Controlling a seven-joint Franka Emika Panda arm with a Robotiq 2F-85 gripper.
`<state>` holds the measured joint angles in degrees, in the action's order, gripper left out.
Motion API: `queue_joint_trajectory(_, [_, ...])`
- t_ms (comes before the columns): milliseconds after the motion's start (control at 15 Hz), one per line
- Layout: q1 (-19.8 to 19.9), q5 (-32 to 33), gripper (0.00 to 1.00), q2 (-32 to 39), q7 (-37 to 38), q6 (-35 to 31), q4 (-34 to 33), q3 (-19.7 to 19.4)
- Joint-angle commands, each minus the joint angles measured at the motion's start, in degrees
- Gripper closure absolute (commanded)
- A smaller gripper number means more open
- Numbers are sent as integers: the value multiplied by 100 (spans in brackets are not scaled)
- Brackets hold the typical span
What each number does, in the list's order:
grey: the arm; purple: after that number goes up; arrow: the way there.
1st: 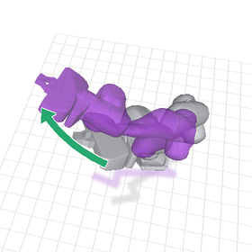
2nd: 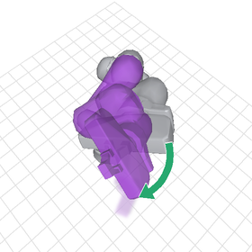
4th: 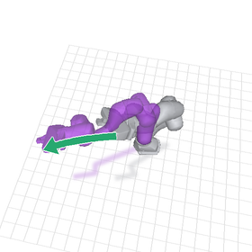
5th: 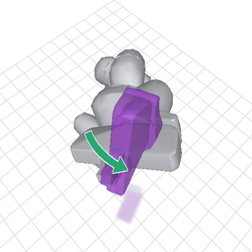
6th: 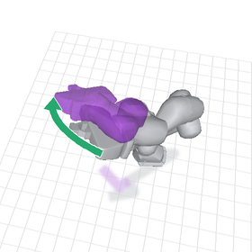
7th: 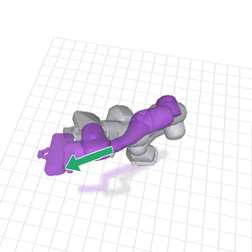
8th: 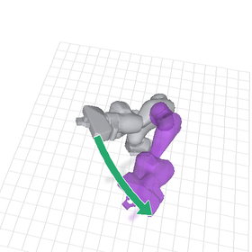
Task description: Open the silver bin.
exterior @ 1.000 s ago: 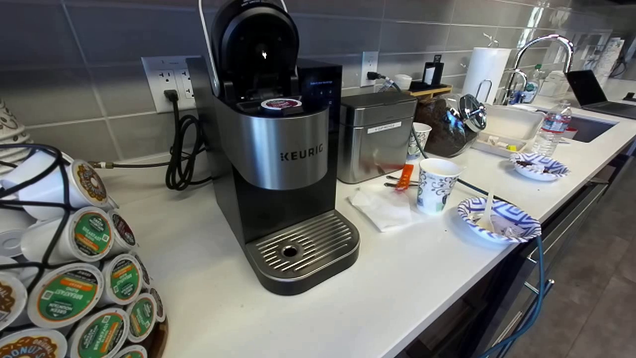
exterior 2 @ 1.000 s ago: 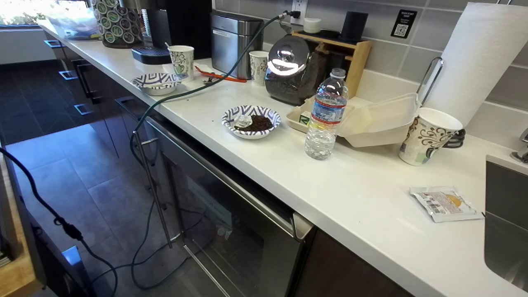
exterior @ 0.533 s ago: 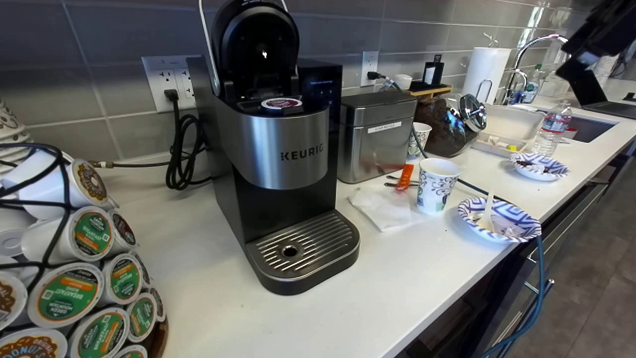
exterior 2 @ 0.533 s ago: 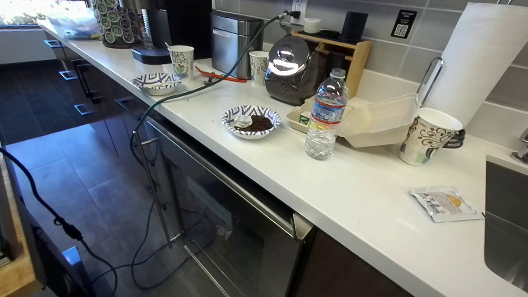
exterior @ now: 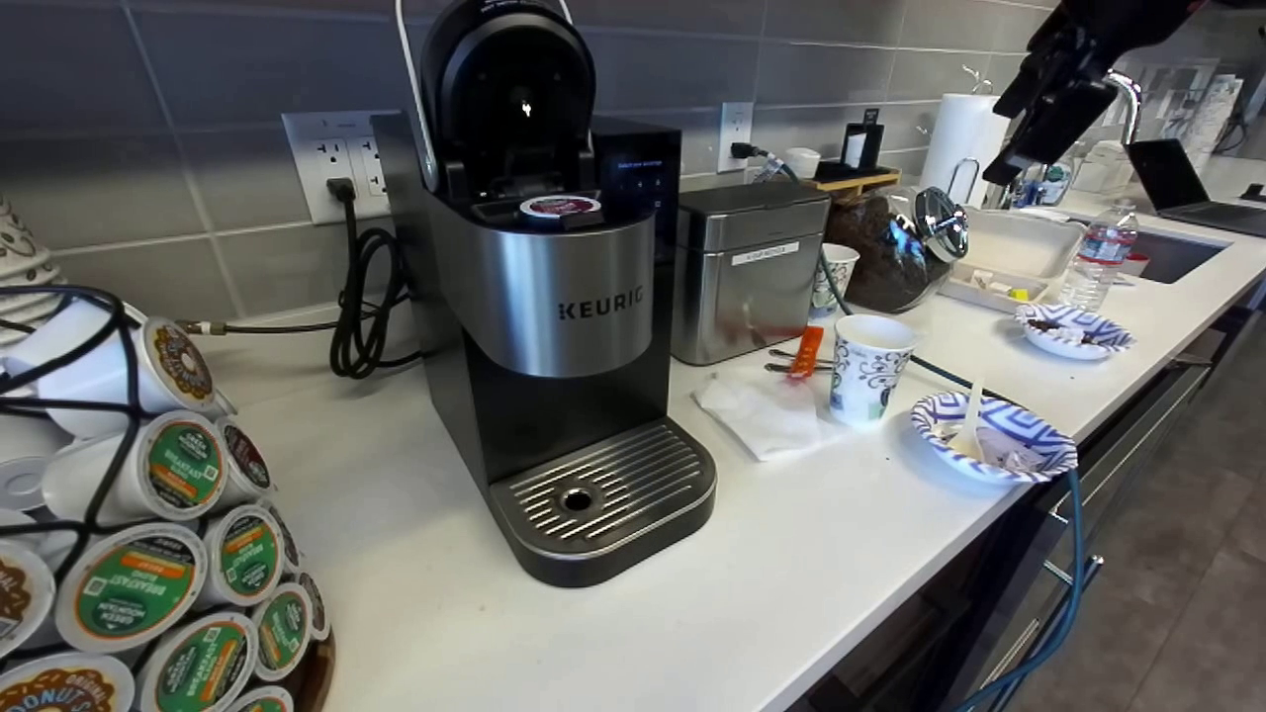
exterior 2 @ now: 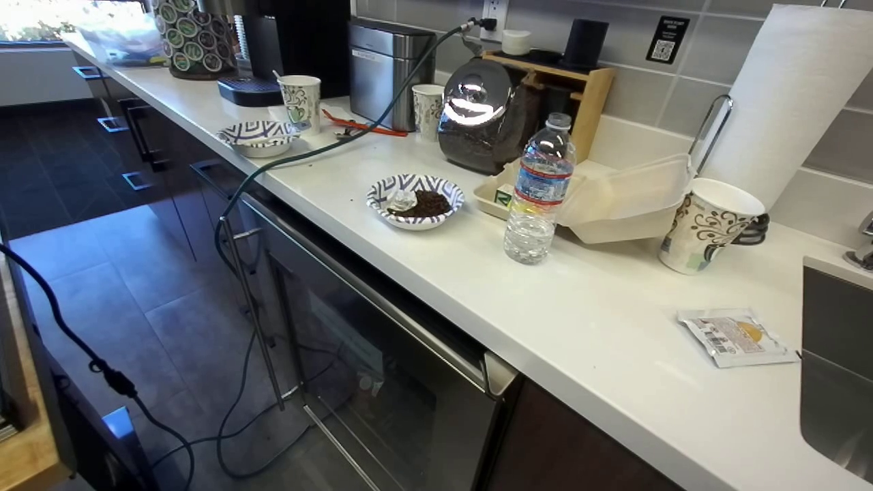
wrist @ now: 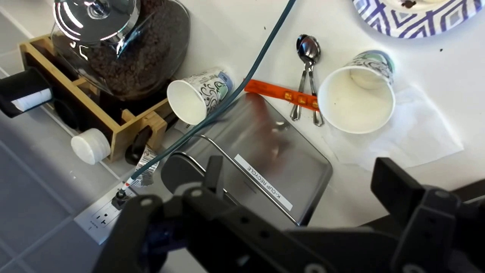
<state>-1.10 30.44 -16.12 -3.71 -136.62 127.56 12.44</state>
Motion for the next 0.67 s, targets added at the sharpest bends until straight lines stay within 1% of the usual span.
queue_joint_trajectory(0, [-116, 31, 0, -24, 19, 23, -11, -95])
queue_joint_trajectory(200, [-131, 28, 0, -71, 18, 23, -10, -89])
queue_joint_trajectory(267, [-13, 407, 0, 34, 434, -152, -5, 41])
queue_joint_trajectory(333, [104, 841, 0, 213, 716, -642, 51, 62])
queue_joint_trajectory(400, [181, 1250, 0, 340, 967, -900, 52, 67])
queue_joint_trajectory(467, [284, 1811, 0, 494, 1247, -1338, 70, 45])
queue_joint_trajectory(533, [707, 2246, 0, 608, 1398, -1814, 45, 283])
queue_joint_trajectory(600, [657, 2725, 0, 846, 1690, -2108, -54, 126])
